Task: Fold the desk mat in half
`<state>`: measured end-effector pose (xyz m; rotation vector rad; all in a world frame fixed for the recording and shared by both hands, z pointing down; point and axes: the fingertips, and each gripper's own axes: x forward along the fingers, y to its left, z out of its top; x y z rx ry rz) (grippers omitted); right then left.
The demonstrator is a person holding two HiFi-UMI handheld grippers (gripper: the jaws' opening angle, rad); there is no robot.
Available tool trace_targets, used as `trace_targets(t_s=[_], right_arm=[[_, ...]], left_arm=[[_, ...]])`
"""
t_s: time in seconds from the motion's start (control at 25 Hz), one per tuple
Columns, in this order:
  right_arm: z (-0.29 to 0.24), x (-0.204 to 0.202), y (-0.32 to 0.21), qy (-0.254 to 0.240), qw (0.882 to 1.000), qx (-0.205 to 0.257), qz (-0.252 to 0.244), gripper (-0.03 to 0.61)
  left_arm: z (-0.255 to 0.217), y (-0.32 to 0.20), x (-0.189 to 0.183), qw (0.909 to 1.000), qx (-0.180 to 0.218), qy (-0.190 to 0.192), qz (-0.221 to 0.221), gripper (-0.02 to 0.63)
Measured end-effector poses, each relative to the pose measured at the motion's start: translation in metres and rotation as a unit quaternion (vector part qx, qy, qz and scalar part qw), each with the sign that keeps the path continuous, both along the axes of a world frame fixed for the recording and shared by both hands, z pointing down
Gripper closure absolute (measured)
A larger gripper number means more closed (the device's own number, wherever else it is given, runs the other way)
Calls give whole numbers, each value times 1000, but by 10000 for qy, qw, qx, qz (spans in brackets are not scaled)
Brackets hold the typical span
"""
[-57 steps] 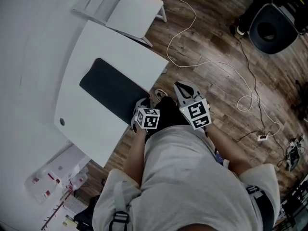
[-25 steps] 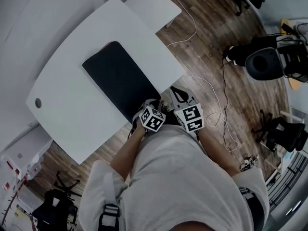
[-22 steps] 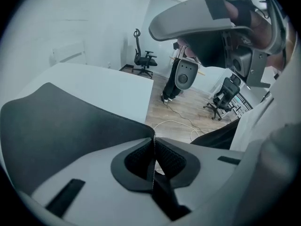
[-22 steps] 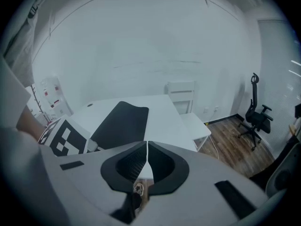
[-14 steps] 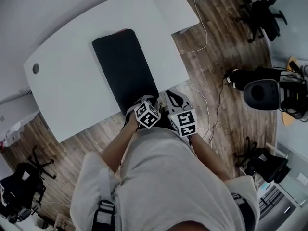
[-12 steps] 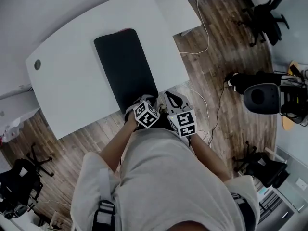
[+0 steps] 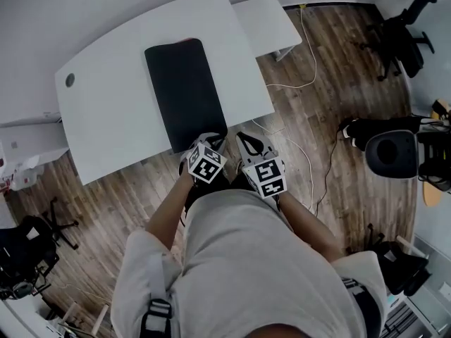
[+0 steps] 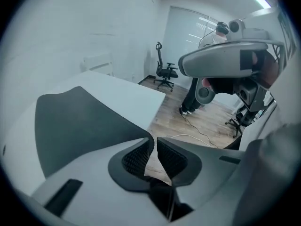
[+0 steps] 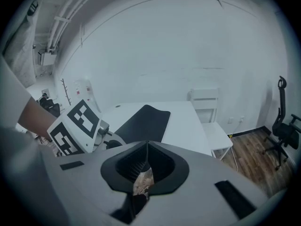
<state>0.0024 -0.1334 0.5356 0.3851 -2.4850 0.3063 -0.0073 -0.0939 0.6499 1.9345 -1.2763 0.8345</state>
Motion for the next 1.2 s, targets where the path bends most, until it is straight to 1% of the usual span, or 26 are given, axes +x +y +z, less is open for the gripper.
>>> trace_targets(t_s=[0.08, 0.2, 0.32, 0.4, 0.44, 0.56, 0.76, 0.84, 0.96, 1.04, 1.12, 1.2], right_arm=[[-3, 6, 6, -125, 9999, 6, -51, 537], [-11, 16, 15, -283, 9994, 69, -212, 537], [-23, 18, 21, -531, 9973, 226, -450, 537], [-31, 17, 26, -718, 9956, 274, -543, 537], [-35, 17, 29, -806, 9947, 294, -574, 537], [-45, 20, 39, -1051, 9914, 356, -699, 537], [-75, 29, 57, -1557, 9832, 500, -808, 538], [-91, 34, 63, -1735, 9797, 576, -821, 538], [-107, 44, 64, -1861, 9770, 708, -760, 538], [-115, 49, 62, -1904, 9761, 774, -712, 538], [-120, 55, 60, -1942, 9748, 840, -705, 538], [-123, 61, 59, -1959, 9739, 897, -718, 538]], left_arm=[[-9, 6, 0, 9994, 127, -123, -300, 557], [-27, 16, 13, 9968, 387, -202, -672, 558], [-51, 20, 18, 9902, 772, -438, -1078, 583], [-70, 24, 15, 9814, 1058, -518, -1515, 591], [-79, 27, 13, 9755, 1212, -530, -1760, 595], [-113, 39, 4, 9535, 1716, -726, -2370, 603], [-164, 62, 5, 9205, 2375, -1213, -2856, 603], [-177, 67, 7, 9092, 2556, -1309, -3013, 603], [-195, 68, 13, 8966, 2818, -1273, -3169, 603], [-205, 67, 18, 8904, 2942, -1295, -3224, 603], [-211, 66, 24, 8879, 3002, -1332, -3222, 603], [-213, 67, 31, 8888, 3002, -1359, -3184, 603]])
